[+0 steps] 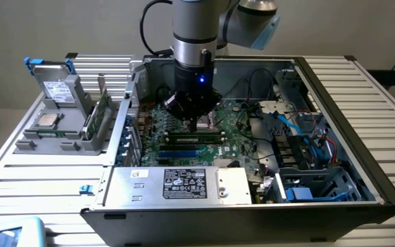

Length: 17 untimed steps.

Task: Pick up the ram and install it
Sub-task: 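Press down the ram until it locks into place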

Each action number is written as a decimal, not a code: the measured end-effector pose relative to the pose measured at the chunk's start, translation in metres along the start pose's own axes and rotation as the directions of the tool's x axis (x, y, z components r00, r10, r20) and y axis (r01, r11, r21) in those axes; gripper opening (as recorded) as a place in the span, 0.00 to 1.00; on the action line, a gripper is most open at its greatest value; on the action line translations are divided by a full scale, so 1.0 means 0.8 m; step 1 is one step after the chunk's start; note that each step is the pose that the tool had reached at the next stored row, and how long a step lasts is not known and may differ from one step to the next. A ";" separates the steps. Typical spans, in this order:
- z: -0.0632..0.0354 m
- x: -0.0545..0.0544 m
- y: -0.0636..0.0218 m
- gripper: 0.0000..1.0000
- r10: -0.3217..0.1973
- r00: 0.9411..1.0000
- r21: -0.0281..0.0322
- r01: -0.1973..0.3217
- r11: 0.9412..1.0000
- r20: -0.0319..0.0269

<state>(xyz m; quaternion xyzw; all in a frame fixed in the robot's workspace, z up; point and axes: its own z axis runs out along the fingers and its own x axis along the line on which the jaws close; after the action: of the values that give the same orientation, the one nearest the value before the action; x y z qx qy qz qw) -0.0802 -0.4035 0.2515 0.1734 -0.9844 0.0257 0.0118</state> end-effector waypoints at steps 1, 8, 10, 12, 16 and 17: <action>0.000 0.000 0.000 0.11 0.010 1.000 -0.001 -0.010 1.000 0.003; 0.000 0.000 0.000 0.11 0.084 0.996 -0.003 -0.084 0.996 0.017; 0.000 0.000 0.000 0.11 0.109 0.994 -0.003 -0.109 0.994 0.019; 0.000 0.000 0.000 0.11 0.134 0.991 -0.003 -0.134 0.991 0.021; 0.000 0.000 0.000 0.11 0.186 0.982 -0.004 -0.186 0.983 0.021; 0.001 0.000 0.000 0.11 0.199 0.980 -0.005 -0.198 0.980 0.021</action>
<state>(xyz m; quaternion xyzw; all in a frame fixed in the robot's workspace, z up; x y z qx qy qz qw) -0.0803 -0.4035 0.2510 0.0746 -0.9969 0.0235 -0.0013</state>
